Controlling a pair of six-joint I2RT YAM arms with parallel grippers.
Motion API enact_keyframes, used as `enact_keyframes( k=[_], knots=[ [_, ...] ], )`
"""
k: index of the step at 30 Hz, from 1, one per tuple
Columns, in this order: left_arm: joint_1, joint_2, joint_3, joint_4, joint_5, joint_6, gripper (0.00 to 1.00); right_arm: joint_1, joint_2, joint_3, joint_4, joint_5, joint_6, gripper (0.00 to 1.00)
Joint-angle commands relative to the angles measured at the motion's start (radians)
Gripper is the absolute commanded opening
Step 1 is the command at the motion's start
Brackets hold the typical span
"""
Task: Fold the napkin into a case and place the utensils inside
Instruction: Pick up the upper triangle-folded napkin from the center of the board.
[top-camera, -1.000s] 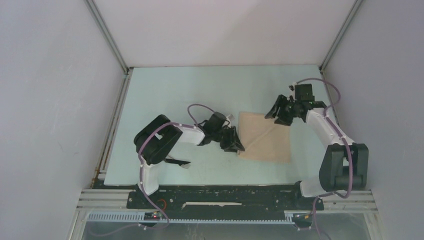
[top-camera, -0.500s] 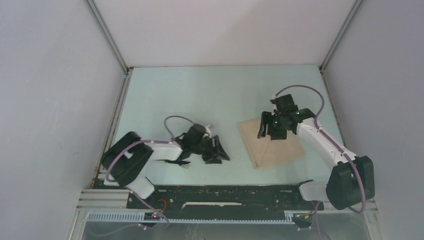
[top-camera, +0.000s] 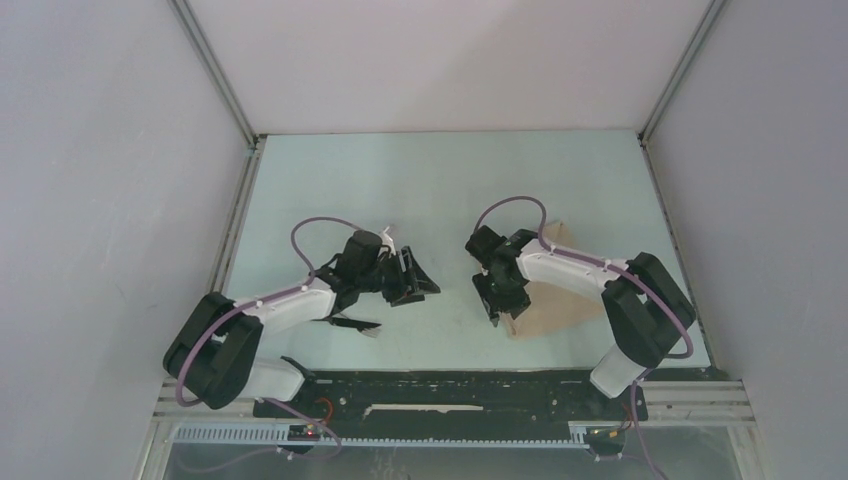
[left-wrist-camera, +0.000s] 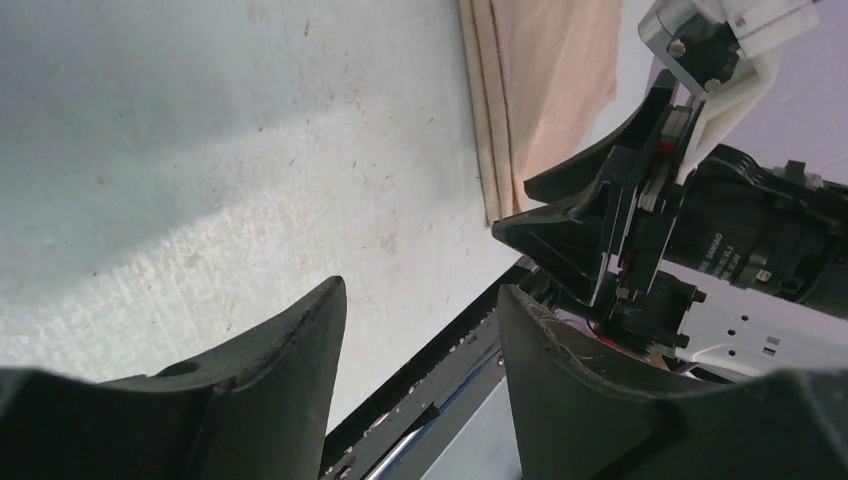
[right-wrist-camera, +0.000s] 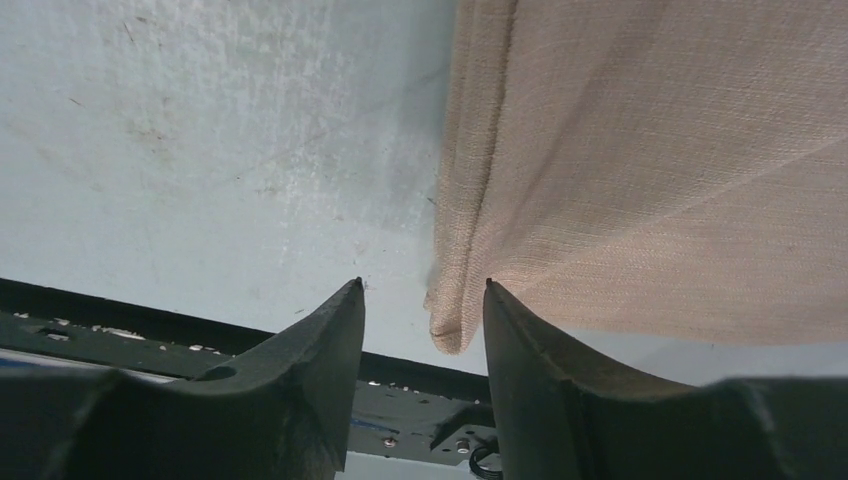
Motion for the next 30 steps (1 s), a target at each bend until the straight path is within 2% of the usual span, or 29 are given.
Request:
enact_keyframes(
  k=[1,8,16,23,30],
  knots=[
    [0.002,0.02,0.019,0.013,0.006,0.018,0.62,0.039,0.01,0.048,-0.041,0.059,0.008,0.53],
    [0.002,0.035,0.016,0.028,0.015,0.015,0.62,0.049,0.031,0.048,-0.054,0.076,0.033,0.4],
    [0.003,0.059,0.021,0.044,0.023,0.011,0.62,0.059,0.041,0.048,-0.072,0.092,0.068,0.45],
    [0.005,0.061,0.026,0.053,0.032,0.005,0.61,0.067,0.082,0.047,-0.054,0.076,0.095,0.38],
    [0.015,0.049,0.018,0.052,0.033,0.006,0.61,0.069,0.104,0.047,-0.054,0.098,0.105,0.39]
  ],
)
